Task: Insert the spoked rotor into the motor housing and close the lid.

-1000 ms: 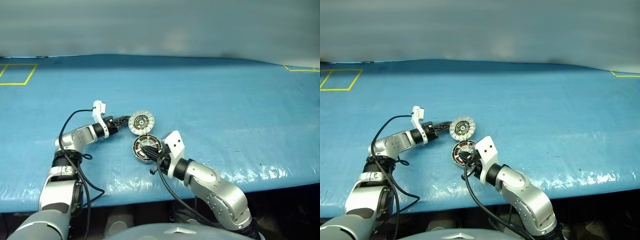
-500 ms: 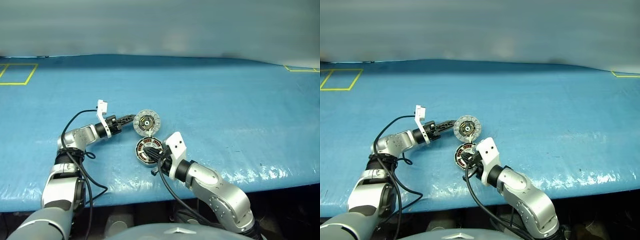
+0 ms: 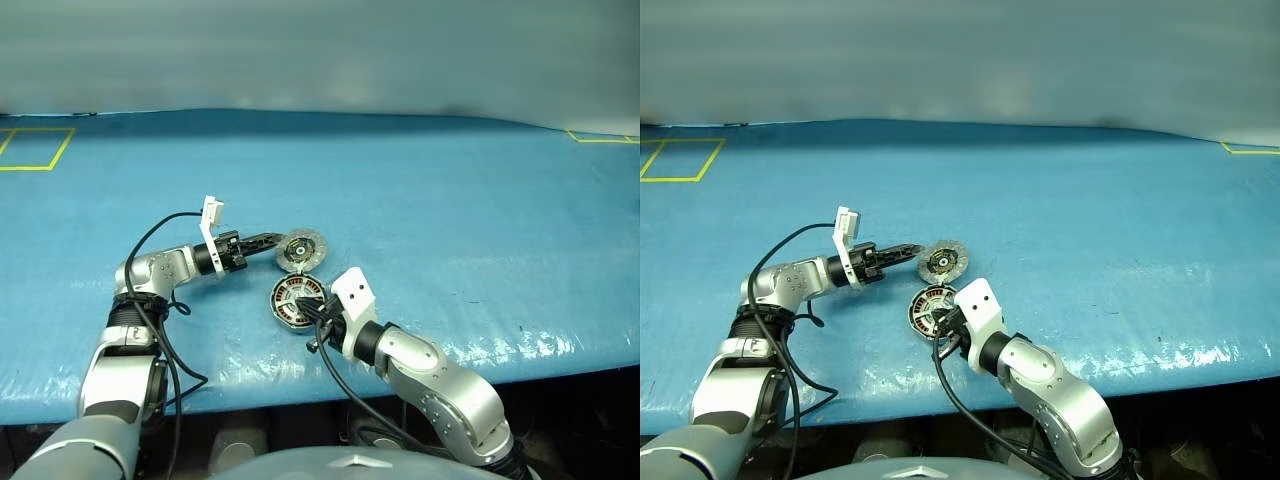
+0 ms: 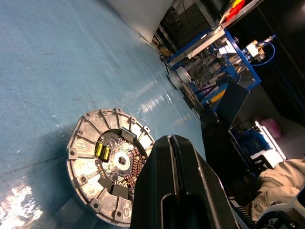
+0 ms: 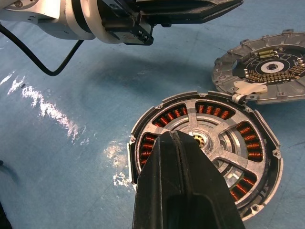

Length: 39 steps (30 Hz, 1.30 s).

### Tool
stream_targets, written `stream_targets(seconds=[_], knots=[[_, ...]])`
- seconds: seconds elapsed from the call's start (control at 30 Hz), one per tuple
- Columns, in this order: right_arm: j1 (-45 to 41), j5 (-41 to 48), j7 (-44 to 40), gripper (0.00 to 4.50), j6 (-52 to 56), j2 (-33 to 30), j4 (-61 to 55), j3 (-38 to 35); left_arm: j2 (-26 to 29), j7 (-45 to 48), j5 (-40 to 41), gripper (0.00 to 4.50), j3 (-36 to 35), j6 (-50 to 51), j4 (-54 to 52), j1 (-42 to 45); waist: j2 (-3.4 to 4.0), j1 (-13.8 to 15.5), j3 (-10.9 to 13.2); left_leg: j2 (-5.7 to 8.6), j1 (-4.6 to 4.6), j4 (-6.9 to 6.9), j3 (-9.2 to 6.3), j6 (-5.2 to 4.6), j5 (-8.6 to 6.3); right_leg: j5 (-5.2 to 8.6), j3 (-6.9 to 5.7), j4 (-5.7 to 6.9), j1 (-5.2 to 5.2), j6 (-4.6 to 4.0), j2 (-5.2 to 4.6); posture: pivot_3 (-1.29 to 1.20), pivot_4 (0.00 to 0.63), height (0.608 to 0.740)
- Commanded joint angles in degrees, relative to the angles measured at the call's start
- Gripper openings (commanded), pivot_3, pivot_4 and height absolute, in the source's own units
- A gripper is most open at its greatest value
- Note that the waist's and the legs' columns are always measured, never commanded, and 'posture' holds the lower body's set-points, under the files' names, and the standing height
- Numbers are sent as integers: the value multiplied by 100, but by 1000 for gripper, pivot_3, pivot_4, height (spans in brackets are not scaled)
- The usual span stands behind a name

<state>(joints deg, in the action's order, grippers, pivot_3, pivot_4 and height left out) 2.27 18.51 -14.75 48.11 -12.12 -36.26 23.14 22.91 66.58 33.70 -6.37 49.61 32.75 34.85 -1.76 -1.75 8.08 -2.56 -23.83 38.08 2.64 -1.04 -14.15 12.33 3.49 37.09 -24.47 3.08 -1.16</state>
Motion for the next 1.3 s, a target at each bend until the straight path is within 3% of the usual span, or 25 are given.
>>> stream_targets(seconds=[0.03, 0.23, 0.37, 0.57, 0.83, 1.3], knots=[[-2, -9, 36, 10, -28, 11, -188, 12, -99, -661, 285, 0, -653, -111, -276, 67, 0, -2, 0, 0, 0, 1, -2, 0, 0, 0, 0, 1, 0, 1, 0, 0, 150, 740], [67, -4, 104, 10, -55, 58, -156, -44, -554, -2343, 504, 0, -1568, -280, -809, -176, -2, 21, -1, 0, -1, 4, -19, 0, 0, -9, 2, 3, 1, 15, -2, 0, 150, 740], [4, -36, 98, 10, -43, 85, 30, 5, -514, -2896, -169, 0, -930, -308, -995, -353, -2, 22, -1, 3, 3, 5, -17, 0, 0, -14, 3, 3, 6, 22, 0, 0, 150, 740], [27, -169, 165, 10, 72, 51, 224, 46, -458, -2827, 104, 0, -889, 682, -533, -42, -3, 21, -2, 3, 1, 9, -9, 0, 0, -10, 1, 4, 6, 16, 2, 0, 150, 740], [80, -288, 252, 10, 156, 103, 204, 56, -479, -2795, 15, 0, -821, 761, -25, 228, -5, 18, -3, 3, 5, 10, -9, 1, 1, -8, 0, 6, 9, 12, 2, 0, 150, 740], [118, -304, 328, 10, 175, 98, -39, 57, -559, -2722, -413, 0, -800, 701, 2208, 1401, -12, 41, -13, 8, 11, 14, -11, -2, 6, 2, 0, 7, 21, 15, 1, 0, 150, 740]])
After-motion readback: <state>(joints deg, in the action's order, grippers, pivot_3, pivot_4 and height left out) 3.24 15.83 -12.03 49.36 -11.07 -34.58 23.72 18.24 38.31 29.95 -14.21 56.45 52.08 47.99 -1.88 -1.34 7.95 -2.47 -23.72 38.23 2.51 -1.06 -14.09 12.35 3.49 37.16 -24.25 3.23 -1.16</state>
